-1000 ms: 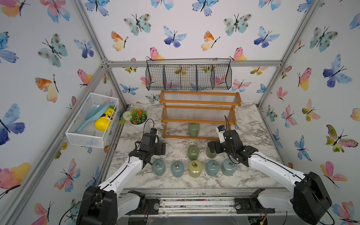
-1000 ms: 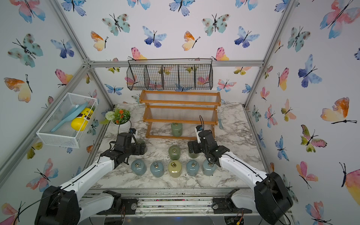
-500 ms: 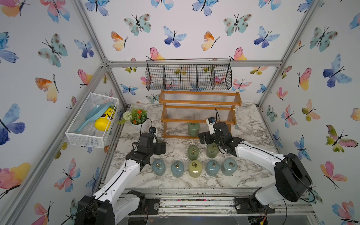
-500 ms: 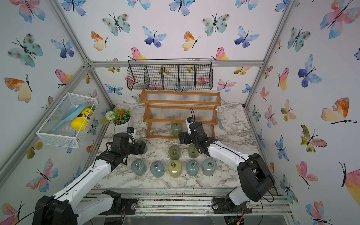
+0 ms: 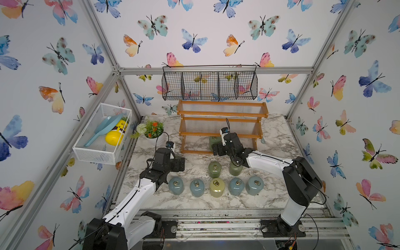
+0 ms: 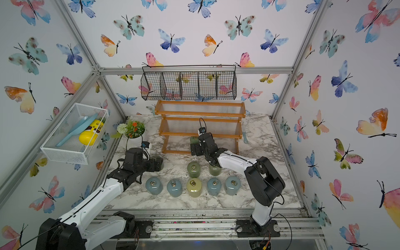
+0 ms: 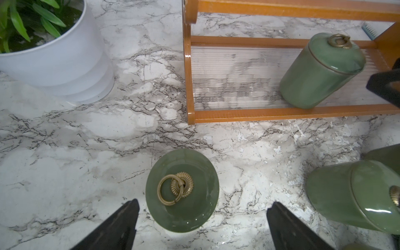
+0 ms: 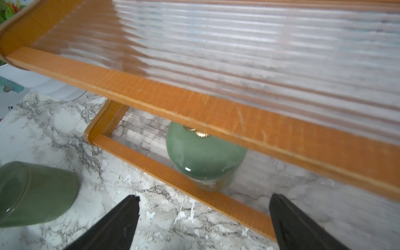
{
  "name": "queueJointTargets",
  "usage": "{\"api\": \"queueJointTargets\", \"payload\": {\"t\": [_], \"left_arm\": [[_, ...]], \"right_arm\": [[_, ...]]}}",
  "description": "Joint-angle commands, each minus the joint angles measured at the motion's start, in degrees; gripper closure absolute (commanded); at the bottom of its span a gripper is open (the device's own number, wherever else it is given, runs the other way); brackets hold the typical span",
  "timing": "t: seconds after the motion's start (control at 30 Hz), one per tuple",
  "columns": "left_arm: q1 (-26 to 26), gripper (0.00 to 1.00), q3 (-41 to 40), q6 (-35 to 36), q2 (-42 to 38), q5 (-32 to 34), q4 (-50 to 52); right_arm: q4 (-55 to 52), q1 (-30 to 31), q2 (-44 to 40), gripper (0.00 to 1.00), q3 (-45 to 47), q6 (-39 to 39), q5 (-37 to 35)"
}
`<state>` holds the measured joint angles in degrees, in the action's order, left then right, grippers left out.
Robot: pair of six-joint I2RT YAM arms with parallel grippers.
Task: Remove the tea canisters from the shelf
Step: Pick up the tea canister from the shelf.
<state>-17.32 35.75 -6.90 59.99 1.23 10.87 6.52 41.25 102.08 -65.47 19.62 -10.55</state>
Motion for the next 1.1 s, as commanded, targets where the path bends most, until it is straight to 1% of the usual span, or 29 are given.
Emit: {"api": "queueJointTargets", "payload": {"t": [0.0, 0.37, 0.57, 1.07], "left_arm": [[0.18, 0.02, -0.67, 0.83, -0.85, -0.98, -1.32], [0.28, 0.00, -1.91, 1.27, -0.92, -1.62, -2.51], [0.29, 0.01, -2.26, 1.27, -0.84, -1.77, -2.87], [0.36, 0.01, -2.78, 0.96, -0.66, -2.03, -3.05]], "right_arm": [[1.46, 0.41, 1.93, 0.00, -2.72, 1.21, -3.12], [3.04, 0.43, 7.84, 0.00, -7.40, 1.98, -4.81], [3.06, 0.41, 11.06, 0.00, -10.06, 2.22, -5.10], [4.09, 0.42, 15.94, 0.00, -12.64, 2.39, -8.35]]}}
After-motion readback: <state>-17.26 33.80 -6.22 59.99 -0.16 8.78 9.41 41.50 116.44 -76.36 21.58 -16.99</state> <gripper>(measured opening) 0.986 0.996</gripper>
